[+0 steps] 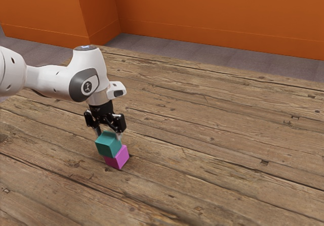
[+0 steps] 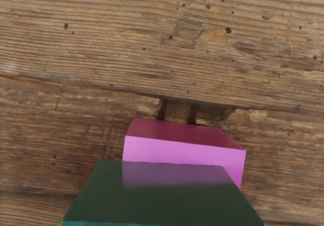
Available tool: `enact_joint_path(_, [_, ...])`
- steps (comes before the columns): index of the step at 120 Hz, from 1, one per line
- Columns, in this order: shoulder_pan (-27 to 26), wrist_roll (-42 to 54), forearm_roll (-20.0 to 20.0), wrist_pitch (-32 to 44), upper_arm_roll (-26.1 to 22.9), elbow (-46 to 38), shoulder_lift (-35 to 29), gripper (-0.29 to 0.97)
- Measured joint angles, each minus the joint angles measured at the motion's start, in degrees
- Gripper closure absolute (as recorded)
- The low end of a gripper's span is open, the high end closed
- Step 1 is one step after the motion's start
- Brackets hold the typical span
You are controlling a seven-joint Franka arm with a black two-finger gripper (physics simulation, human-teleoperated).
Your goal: Pick up the blue block with one arm, and put the blue block on the pink block with one arm
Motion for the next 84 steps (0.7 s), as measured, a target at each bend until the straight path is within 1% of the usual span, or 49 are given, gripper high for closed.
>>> enact_joint_path(17, [-0.1, 0.2, 0.6, 0.0, -0.1, 1.7, -0.8, 0.04])
enact_joint_path(24, [-0.1, 0.3, 1.2, -0.2, -0.2, 2.8, -2.5, 0.03])
enact_joint_path(37, [-0.1, 0.4, 2.7, -2.8, -0.1, 7.7, -5.9, 0.02])
enact_joint_path(41, [0.0, 0.4, 3.5, -4.4, -0.1, 9.8, -6.7, 0.02])
enact_joint_path(53, [0.6, 0.5, 6.1, -12.1, -0.7, 21.0, -7.4, 0.01])
enact_joint_path(62, [0.5, 0.6, 7.8, -17.8, -0.7, 27.8, -7.3, 0.01])
enact_joint_path(73, [0.4, 0.7, 9.6, -23.7, -0.8, 33.4, -7.2, 0.00])
enact_joint_path(84, [0.2, 0.7, 10.9, -28.3, -0.9, 35.7, -7.1, 0.00])
